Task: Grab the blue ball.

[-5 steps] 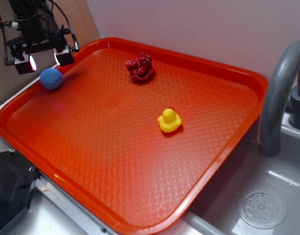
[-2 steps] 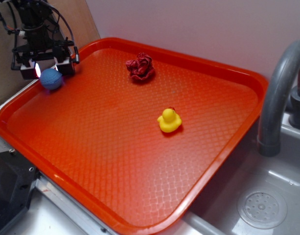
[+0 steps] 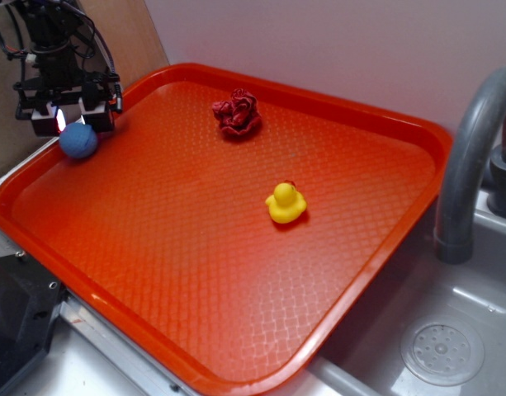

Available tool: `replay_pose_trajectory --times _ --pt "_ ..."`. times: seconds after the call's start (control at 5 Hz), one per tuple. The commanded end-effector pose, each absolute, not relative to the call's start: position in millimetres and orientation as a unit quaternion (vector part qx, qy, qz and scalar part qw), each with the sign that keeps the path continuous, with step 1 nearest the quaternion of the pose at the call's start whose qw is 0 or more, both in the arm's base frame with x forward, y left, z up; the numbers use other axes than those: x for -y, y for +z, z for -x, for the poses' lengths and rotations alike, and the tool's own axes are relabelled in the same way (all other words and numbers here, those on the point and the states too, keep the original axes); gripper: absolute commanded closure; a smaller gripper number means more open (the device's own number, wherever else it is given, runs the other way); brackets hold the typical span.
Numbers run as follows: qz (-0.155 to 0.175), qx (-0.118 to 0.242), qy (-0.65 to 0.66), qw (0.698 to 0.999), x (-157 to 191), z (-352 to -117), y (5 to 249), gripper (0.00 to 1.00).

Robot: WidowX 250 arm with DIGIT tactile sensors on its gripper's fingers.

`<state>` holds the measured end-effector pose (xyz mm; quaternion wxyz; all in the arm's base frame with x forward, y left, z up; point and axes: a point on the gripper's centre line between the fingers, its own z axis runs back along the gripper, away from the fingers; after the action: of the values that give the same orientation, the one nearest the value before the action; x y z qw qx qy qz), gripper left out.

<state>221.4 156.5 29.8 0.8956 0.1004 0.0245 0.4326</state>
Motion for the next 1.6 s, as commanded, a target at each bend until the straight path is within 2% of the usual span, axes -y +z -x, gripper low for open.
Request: replay_pose_trajectory --times 0.0,0.2,0.4,0.8,1.2,1.4 --pt "-0.118 -0.011 0.390 0.913 -122 -223 63 1.00" --pt "-0.102 0.016 0.385 0.917 -123 -218 84 0.00" --pt "-0.067 0.034 0.384 0.920 -118 -207 102 0.00" --pt "-0.067 0.033 0.378 0.923 -111 -199 100 0.00" --pt "-0.067 0.015 0.379 0.923 -120 -193 82 0.00" --pt "-0.042 0.009 0.397 0.917 -136 -200 70 0.00"
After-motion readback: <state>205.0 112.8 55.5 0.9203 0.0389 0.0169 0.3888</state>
